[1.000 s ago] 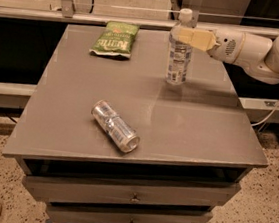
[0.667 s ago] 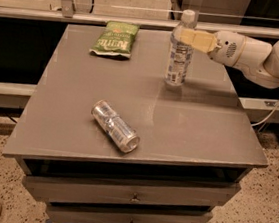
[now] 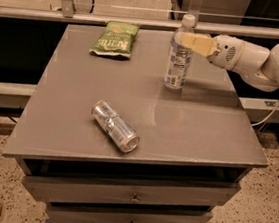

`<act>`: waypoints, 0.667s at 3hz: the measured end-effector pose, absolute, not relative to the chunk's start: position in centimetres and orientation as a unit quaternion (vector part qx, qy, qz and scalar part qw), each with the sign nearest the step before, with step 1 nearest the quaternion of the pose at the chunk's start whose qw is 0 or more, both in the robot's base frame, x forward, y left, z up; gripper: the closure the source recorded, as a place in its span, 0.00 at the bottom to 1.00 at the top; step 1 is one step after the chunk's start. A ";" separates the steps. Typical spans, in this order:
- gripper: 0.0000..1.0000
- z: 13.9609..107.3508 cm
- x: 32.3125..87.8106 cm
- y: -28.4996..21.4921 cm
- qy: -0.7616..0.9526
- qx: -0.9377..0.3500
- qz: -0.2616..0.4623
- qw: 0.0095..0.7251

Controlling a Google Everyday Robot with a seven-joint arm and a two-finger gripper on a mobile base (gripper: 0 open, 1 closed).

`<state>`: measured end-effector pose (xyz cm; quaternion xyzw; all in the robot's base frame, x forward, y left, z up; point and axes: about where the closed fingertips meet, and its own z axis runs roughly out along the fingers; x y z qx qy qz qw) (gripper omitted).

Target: Place blue plastic bottle upright

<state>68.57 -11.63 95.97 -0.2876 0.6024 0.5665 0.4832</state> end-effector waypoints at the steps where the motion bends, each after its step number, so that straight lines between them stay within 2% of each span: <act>1: 0.38 95.6 68.5 -11.5 0.601 -0.288 0.571 0.480; 2: 0.14 95.4 68.4 -11.5 0.597 -0.289 0.573 0.482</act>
Offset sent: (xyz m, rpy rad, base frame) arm -0.0044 -0.0068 -0.0104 0.0201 -0.0106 0.0042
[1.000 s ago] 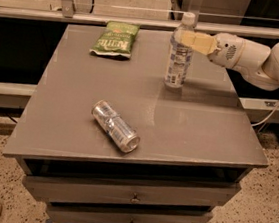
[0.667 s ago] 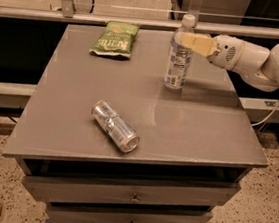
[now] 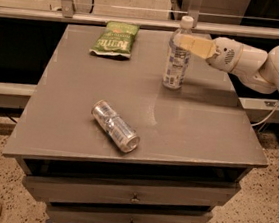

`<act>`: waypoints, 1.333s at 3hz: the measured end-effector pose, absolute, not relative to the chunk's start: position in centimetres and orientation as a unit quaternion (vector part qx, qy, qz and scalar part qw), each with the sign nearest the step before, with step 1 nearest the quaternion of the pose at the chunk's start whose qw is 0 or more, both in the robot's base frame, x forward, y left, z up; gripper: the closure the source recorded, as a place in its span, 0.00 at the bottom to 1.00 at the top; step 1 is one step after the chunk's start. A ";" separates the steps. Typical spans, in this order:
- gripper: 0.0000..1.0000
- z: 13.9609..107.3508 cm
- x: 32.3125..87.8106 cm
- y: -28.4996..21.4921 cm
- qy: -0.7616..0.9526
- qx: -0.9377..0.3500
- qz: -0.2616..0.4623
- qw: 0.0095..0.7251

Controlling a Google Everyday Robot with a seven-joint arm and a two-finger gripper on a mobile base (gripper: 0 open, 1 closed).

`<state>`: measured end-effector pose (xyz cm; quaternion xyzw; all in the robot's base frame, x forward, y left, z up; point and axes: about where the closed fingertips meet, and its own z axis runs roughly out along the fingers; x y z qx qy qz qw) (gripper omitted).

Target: Place blue plastic bottle upright

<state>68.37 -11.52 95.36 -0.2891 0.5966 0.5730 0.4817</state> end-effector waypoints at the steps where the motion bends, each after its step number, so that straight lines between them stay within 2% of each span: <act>1: 0.00 95.4 68.0 -11.8 0.591 -0.292 0.570 0.490; 2: 0.00 95.7 67.7 -12.7 0.591 -0.303 0.555 0.501; 4: 0.00 96.5 64.9 -18.9 0.582 -0.388 0.444 0.560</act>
Offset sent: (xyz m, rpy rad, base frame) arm -0.0126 -0.0328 0.0060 -0.0609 -0.1069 -0.0528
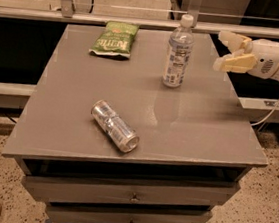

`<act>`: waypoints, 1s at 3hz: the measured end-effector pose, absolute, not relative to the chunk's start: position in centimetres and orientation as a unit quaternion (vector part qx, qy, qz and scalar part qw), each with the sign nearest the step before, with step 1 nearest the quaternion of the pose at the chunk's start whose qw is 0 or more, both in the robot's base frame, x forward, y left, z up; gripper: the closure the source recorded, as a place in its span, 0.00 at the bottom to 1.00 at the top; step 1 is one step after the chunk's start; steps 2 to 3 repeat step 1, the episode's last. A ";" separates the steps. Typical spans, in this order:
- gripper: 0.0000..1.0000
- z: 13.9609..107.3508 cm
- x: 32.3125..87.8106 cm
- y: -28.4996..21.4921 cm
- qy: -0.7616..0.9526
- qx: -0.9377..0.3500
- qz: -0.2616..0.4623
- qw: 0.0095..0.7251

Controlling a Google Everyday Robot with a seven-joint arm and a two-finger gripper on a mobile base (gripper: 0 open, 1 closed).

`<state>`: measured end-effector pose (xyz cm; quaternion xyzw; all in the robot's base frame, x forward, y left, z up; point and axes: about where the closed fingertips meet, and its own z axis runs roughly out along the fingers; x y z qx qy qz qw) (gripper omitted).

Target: Place blue plastic bottle upright

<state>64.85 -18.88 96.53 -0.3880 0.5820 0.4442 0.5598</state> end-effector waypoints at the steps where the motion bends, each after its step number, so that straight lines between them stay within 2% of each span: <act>1: 0.00 96.6 64.8 -19.0 0.577 -0.396 0.437 0.565; 3: 0.00 96.6 64.8 -19.0 0.577 -0.396 0.437 0.565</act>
Offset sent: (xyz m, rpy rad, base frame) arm 0.0000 0.0000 0.0000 0.0000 0.0000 0.0000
